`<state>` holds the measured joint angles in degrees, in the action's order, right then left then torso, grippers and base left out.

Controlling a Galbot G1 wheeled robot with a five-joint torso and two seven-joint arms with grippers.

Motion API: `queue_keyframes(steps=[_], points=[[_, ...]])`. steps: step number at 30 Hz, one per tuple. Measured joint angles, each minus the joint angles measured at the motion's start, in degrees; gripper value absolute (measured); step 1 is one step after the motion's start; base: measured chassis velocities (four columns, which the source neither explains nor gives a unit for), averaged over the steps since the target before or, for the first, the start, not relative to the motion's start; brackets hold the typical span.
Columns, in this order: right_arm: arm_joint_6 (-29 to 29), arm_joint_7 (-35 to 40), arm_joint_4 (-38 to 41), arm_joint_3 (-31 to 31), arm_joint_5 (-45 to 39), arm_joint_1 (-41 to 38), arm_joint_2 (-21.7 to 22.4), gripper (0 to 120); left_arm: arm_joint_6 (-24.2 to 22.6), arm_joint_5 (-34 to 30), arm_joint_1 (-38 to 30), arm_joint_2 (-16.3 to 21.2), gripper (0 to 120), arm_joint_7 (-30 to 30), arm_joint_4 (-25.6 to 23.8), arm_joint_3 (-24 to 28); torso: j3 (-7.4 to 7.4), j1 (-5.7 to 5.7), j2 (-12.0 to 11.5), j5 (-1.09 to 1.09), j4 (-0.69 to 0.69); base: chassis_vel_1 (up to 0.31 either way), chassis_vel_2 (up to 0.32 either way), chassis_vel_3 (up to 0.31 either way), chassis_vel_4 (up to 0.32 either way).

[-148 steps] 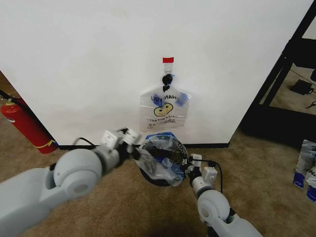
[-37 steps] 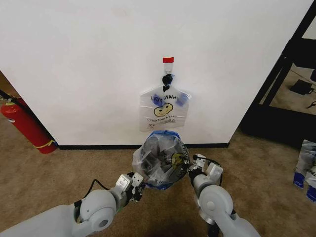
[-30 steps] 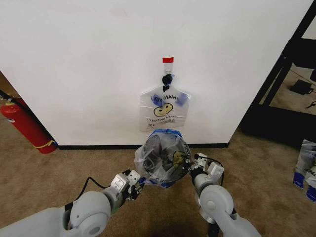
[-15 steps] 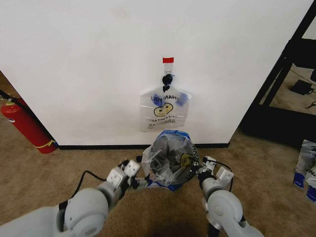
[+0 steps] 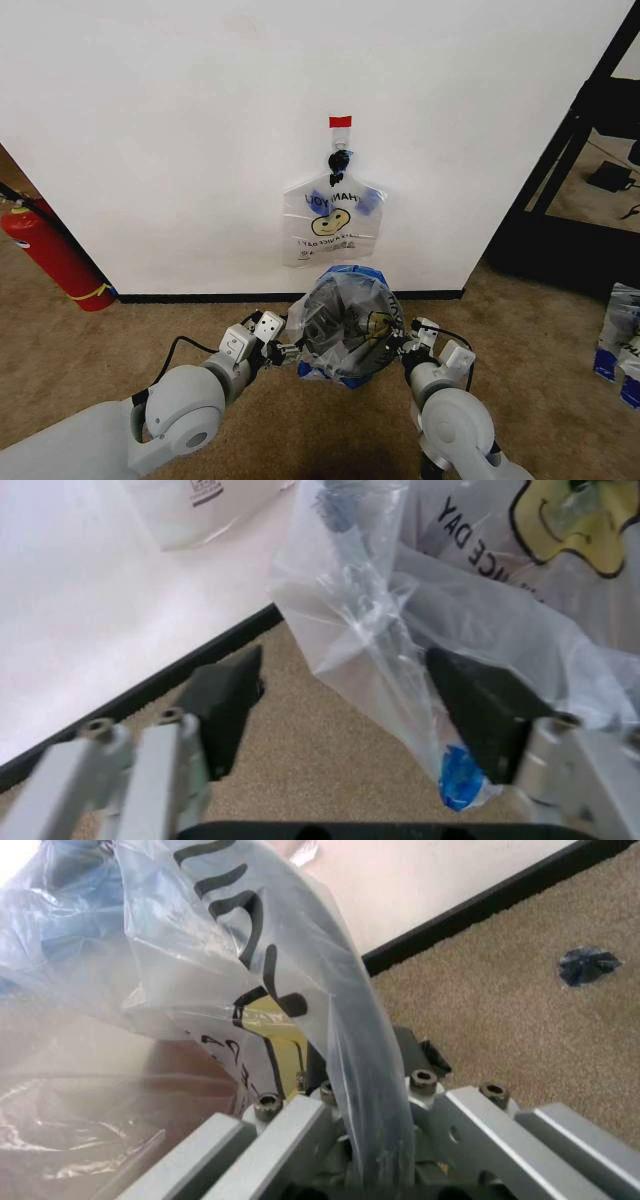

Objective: Pick up the garbage bag from the wall and place it over the trash bin.

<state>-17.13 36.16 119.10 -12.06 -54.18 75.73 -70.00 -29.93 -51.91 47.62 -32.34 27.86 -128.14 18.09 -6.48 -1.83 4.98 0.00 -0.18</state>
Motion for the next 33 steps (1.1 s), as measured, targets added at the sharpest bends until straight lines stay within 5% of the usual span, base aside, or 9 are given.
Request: queue_keyframes(steps=[10, 13, 17, 20, 25, 33], points=[[0.0, 0.0, -0.2, 0.0, 0.1, -0.2, 0.0, 0, -0.3, -2.5, 0.1, 0.4, 30, 1.3, -2.9, 0.0, 0.0, 0.0, 0.0, 0.0, 0.0, 0.0, 0.0, 0.0, 0.0], [0.0, 0.0, -0.2, 0.0, 0.1, -0.1, 0.1, 0, -0.4, -5.5, -0.1, 0.4, 33, 2.1, -3.9, -0.1, 0.0, 0.0, 0.0, 0.0, 0.0, 0.0, 0.0, 0.0, 0.0], [0.0, 0.0, -0.2, -0.1, 0.2, -0.1, 0.1, 0, -2.1, -20.2, -1.0, -0.7, 47, 6.6, -5.5, -2.0, 0.0, 0.0, 0.0, 0.01, -0.01, 0.0, 0.0, 0.0, 0.0], [0.0, 0.0, -0.2, -0.1, 0.2, -0.1, 0.1, 0, -2.0, -21.2, -1.0, -1.0, 49, 6.9, -5.4, -2.2, 0.0, 0.0, 0.0, 0.0, 0.0, 0.0, 0.0, 0.0, 0.0], [0.0, 0.0, -0.1, 0.1, 0.3, -0.2, 0.0, 0, -1.2, -21.5, -1.3, -1.5, 71, 7.6, -3.2, -3.5, 0.0, 0.0, 0.0, 0.0, 0.0, 0.0, 0.0, 0.0, 0.0], [0.0, 0.1, -0.1, 0.2, 0.3, -0.6, 0.1, 0, -0.7, -21.4, -1.7, -1.9, 74, 8.2, -1.8, -4.2, 0.0, 0.0, 0.0, 0.0, 0.0, 0.0, 0.0, 0.0, 0.0]])
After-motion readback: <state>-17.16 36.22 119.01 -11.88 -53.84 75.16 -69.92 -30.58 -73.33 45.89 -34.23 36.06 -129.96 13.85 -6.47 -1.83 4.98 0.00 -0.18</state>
